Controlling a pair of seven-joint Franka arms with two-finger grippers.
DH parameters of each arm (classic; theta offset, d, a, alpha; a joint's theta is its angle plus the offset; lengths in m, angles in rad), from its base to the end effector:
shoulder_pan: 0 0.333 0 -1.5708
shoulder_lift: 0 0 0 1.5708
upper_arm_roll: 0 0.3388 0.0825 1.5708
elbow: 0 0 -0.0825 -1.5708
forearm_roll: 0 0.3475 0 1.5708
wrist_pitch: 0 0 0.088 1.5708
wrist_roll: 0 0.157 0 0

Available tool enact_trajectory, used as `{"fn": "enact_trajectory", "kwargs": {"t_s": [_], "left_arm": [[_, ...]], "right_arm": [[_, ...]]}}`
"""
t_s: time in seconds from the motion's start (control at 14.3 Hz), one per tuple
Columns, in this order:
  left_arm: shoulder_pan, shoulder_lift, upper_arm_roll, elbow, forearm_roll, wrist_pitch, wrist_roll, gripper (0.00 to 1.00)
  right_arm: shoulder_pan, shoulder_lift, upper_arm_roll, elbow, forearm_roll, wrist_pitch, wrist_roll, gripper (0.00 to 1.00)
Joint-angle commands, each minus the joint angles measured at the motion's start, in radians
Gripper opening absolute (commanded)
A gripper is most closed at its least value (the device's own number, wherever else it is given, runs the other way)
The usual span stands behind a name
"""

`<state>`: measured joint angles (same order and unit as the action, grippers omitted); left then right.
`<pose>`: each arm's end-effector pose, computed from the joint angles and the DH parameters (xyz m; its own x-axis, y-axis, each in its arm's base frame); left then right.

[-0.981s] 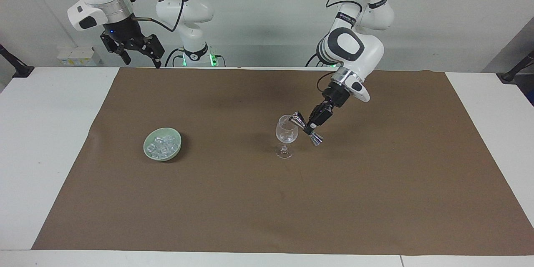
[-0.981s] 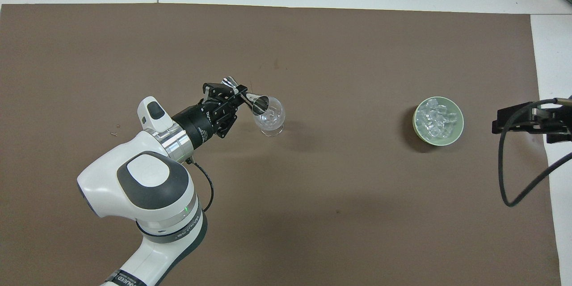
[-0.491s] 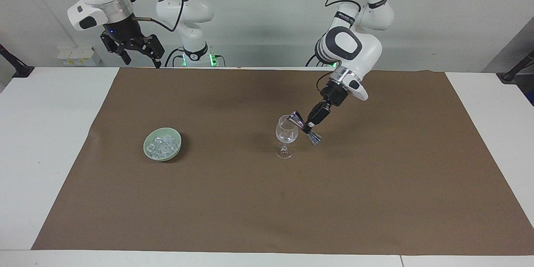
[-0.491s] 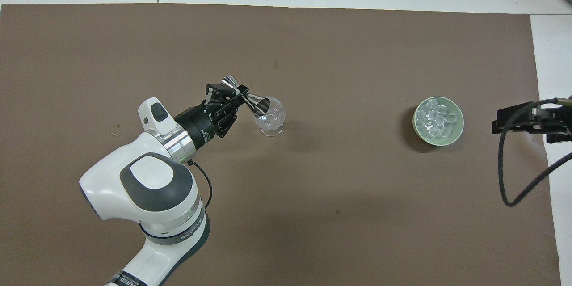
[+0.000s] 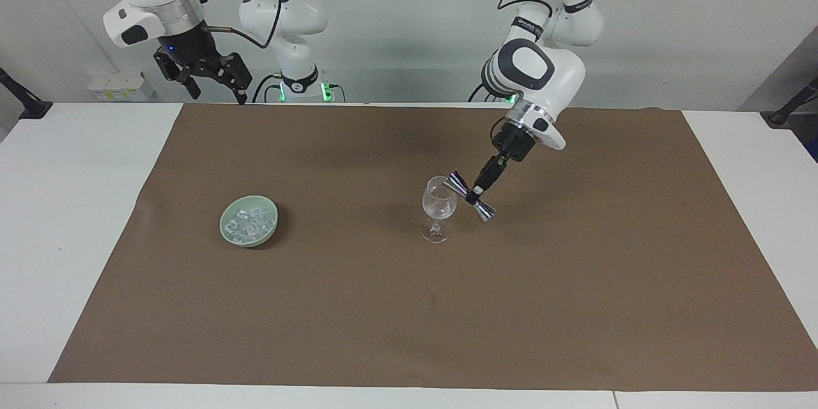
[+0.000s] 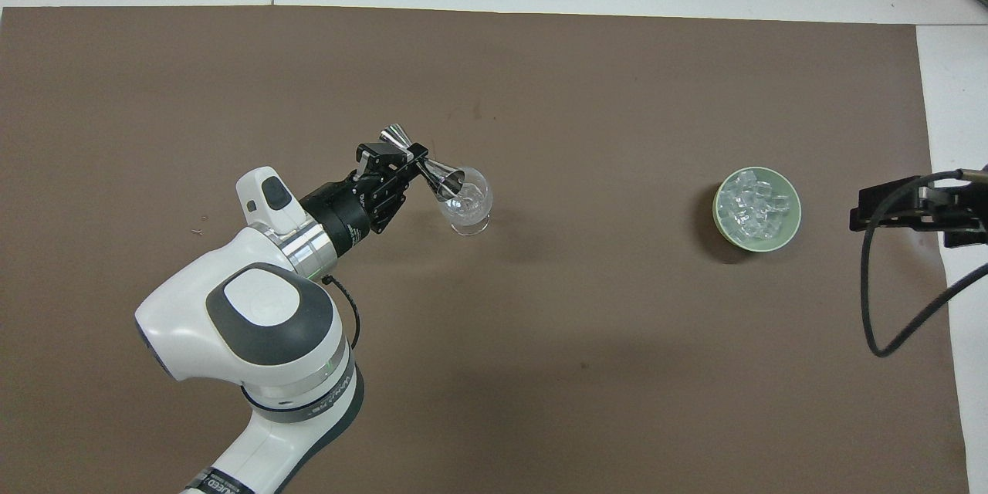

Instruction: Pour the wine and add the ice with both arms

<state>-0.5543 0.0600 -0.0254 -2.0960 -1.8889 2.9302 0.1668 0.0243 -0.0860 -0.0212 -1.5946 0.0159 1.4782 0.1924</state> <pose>0.5064 -0.2710 0.4342 0.6077 0.7584 -0.2357 0.5172 -0.1527 0.8421 0.4780 0.0036 0.6220 0.9819 -0.1866 -0.0332 -0.1870 -0.9823 -0.0116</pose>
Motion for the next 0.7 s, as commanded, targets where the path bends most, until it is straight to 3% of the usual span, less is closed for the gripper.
{"fn": "enact_trajectory", "kwargs": {"t_s": [0.0,0.63], "left_arm": [[-0.021,0.001,0.013,0.014,-0.01,0.035,0.069,0.0],[-0.021,0.017,0.012,0.042,-0.01,0.066,0.161,0.0]], "right_arm": [[0.002,-0.026,-0.002,-0.031,0.007,0.022,0.012,1.0],[0.002,-0.026,-0.002,-0.031,0.007,0.022,0.013,1.0]]}}
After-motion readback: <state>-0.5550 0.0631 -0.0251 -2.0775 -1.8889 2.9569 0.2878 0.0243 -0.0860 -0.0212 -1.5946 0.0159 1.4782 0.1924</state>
